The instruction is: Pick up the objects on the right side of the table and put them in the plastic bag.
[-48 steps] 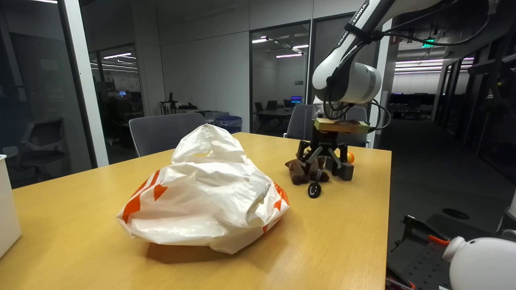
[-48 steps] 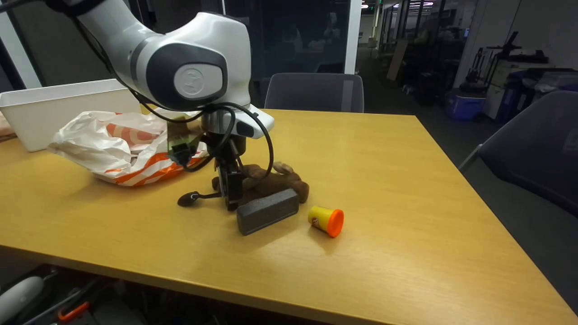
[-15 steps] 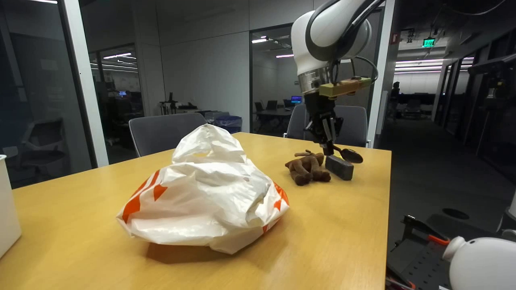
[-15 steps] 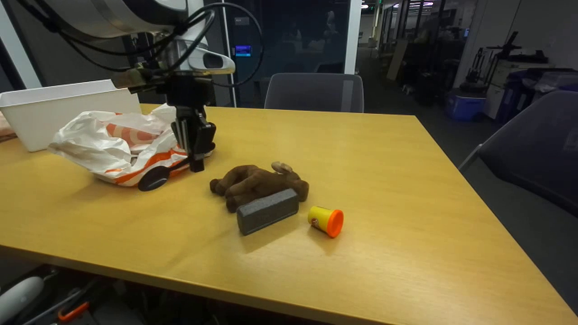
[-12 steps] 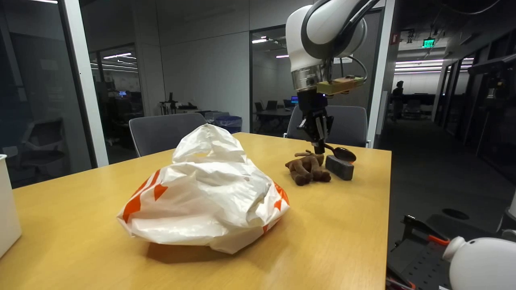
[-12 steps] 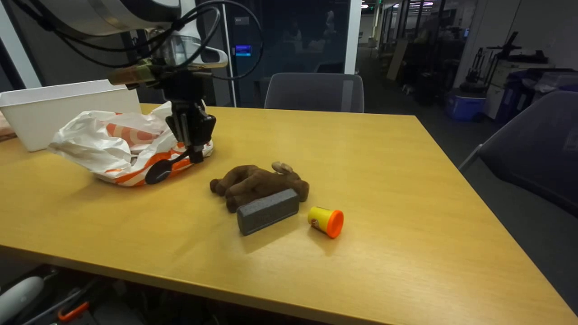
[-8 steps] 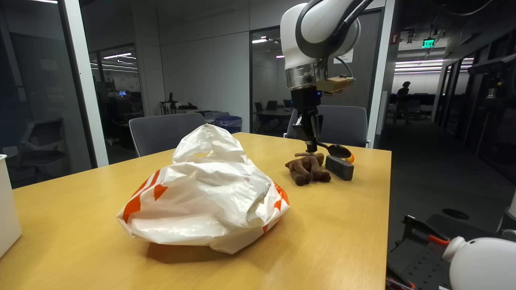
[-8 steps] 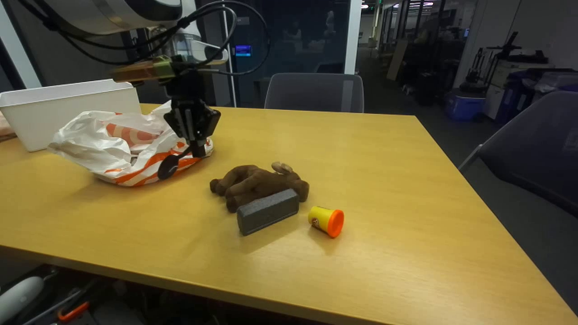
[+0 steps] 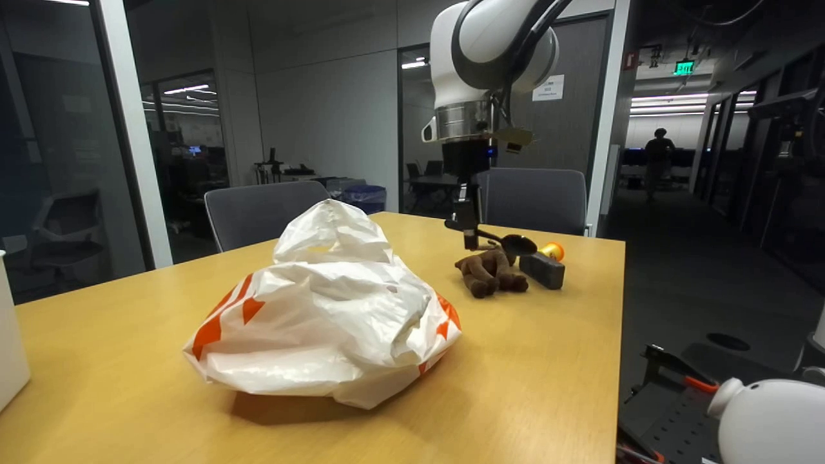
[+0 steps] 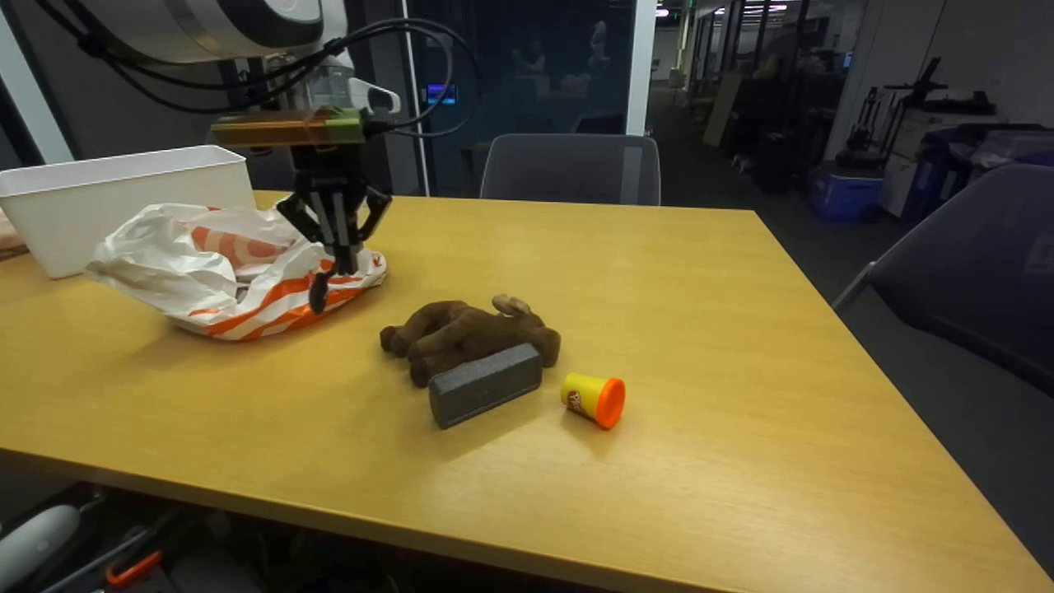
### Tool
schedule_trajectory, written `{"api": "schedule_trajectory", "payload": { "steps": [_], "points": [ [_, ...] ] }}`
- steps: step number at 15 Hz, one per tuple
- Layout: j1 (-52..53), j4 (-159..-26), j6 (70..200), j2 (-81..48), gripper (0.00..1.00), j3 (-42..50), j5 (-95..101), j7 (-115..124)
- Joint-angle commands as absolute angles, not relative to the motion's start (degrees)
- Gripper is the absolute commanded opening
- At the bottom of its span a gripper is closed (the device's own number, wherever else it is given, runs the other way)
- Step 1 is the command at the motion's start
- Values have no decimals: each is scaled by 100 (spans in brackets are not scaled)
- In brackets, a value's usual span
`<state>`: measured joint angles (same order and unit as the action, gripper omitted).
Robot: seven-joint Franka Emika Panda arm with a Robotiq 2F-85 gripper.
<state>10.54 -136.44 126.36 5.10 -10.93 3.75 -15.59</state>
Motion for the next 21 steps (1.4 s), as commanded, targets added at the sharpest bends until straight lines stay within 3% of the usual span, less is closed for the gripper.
{"api": "schedule_trajectory", "payload": {
  "steps": [1, 7, 21],
  "points": [
    [1641, -13496, 12999, 239, 8, -1531, -260, -1923],
    [2151, -13215, 13384, 14, 8, -2109, 726, -1925],
    [2603, -12364, 13786, -977, 8, -2097, 4143, -643]
  ]
}}
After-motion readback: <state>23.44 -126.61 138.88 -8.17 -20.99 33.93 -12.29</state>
